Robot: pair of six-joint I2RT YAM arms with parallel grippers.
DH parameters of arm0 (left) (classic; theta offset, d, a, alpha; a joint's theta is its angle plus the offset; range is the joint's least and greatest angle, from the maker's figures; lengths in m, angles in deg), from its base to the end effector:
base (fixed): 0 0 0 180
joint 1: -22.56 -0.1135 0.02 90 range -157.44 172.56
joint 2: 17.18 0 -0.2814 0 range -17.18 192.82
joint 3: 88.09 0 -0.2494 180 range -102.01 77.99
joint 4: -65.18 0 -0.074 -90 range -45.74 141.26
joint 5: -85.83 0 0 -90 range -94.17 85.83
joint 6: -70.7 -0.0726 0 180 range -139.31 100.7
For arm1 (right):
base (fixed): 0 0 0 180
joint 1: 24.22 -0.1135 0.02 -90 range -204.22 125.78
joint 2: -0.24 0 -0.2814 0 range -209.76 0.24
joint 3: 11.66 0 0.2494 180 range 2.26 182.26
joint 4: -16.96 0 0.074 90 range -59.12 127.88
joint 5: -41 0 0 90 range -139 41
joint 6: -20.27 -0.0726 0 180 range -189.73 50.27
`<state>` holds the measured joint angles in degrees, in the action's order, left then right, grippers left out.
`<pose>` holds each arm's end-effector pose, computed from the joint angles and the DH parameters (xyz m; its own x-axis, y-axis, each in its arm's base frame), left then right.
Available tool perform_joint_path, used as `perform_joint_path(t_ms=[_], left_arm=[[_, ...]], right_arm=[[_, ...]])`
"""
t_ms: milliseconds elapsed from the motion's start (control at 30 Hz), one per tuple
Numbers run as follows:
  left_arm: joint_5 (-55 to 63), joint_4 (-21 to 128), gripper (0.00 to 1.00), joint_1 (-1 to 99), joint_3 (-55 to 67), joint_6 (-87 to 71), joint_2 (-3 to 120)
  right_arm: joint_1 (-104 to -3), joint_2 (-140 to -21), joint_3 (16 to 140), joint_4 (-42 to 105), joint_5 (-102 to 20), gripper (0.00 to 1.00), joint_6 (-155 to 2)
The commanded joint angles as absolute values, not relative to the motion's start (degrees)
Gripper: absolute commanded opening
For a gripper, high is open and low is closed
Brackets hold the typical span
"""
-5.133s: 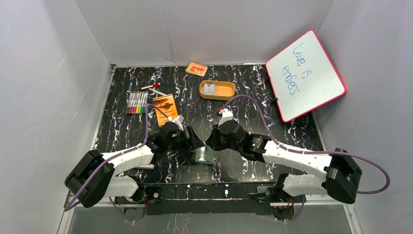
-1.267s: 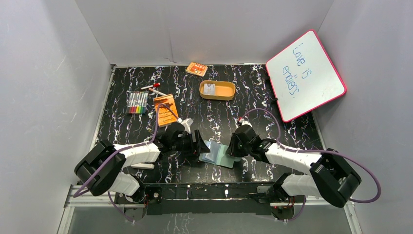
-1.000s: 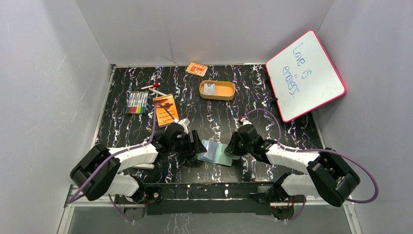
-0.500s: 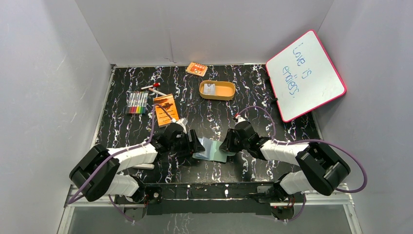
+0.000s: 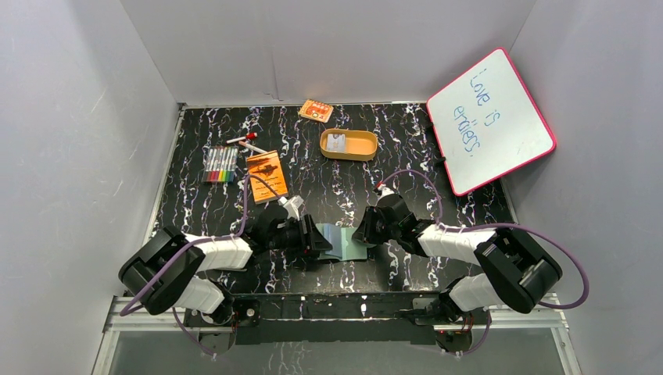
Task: Put the credit cards into the card holder
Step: Open the card holder at the center of the board.
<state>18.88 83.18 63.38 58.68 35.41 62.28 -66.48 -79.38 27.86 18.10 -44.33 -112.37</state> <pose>0.1820 -0.1948 0.1435 -0.9108 -0.2057 -0.3578 0.2061 0.5244 -0.8261 0.1959 0.1860 0.1332 -0.8436 0.1457 -0.5168 -0.1959 0.8126 0.5488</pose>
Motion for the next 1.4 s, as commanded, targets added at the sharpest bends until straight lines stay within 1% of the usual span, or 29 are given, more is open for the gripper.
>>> perform_joint_path(t_ms=[0, 167, 233, 333, 400, 533, 667, 767, 867, 933, 1067, 1133, 1200, 1267, 1333, 1367], left_arm=[[23.70, 90.50, 0.50, 63.43, 58.73, 36.44, 60.93], [24.16, 91.47, 0.31, 63.42, 58.87, 36.74, 59.46], [24.66, 92.13, 0.29, 63.43, 59.00, 37.14, 59.09], [25.37, 93.07, 0.29, 63.43, 59.02, 37.53, 58.61], [26.07, 94.06, 0.32, 63.40, 59.07, 37.94, 58.49], [28.15, 96.32, 0.34, 63.43, 58.84, 38.61, 59.42], [28.90, 97.07, 0.33, 63.43, 58.74, 38.79, 60.09], [28.99, 97.05, 0.28, 63.38, 58.59, 38.55, 60.63], [28.90, 96.99, 0.26, 63.38, 58.40, 38.40, 61.39], [28.42, 96.23, 0.26, 63.39, 58.19, 38.18, 62.20], [27.81, 94.59, 0.31, 63.41, 57.50, 37.65, 63.78], [27.08, 92.98, 0.30, 63.43, 56.96, 36.68, 64.07], [25.66, 89.88, 0.23, 63.43, 55.92, 35.28, 64.15], [24.52, 86.93, 0.14, 63.43, 54.93, 33.83, 64.13], [23.27, 83.94, 0.02, 63.43, 54.29, 32.81, 63.97], [22.47, 82.44, 0.00, 63.38, 53.92, 32.38, 63.83]], right_arm=[[-66.69, -82.90, 23.97, 28.78, -46.36, 0.27, -109.47], [-66.76, -82.40, 23.63, 28.57, -46.32, 0.26, -109.46], [-66.72, -82.07, 23.54, 28.51, -46.28, 0.26, -109.47], [-66.70, -81.61, 23.44, 28.35, -46.28, 0.26, -109.44], [-66.76, -81.57, 23.50, 28.26, -46.19, 0.26, -109.36], [-66.66, -81.43, 23.57, 27.99, -46.01, 0.26, -109.29], [-66.59, -81.41, 23.53, 27.89, -45.92, 0.26, -109.20], [-66.58, -81.33, 23.53, 27.81, -45.92, 0.26, -109.17], [-66.61, -80.88, 23.45, 27.89, -45.92, 0.26, -109.12], [-66.62, -80.37, 23.44, 27.89, -45.84, 0.26, -109.12], [-66.67, -79.38, 23.44, 28.07, -45.60, 0.26, -109.15], [-66.64, -78.80, 23.52, 28.19, -45.34, 0.26, -109.17], [-66.66, -77.97, 23.62, 28.55, -45.14, 0.26, -109.23], [-66.62, -76.85, 23.66, 29.03, -45.05, 0.28, -109.45], [-66.65, -75.53, 23.70, 29.56, -44.89, 0.29, -109.90], [-66.66, -74.81, 23.66, 29.76, -44.73, 0.30, -110.21]])
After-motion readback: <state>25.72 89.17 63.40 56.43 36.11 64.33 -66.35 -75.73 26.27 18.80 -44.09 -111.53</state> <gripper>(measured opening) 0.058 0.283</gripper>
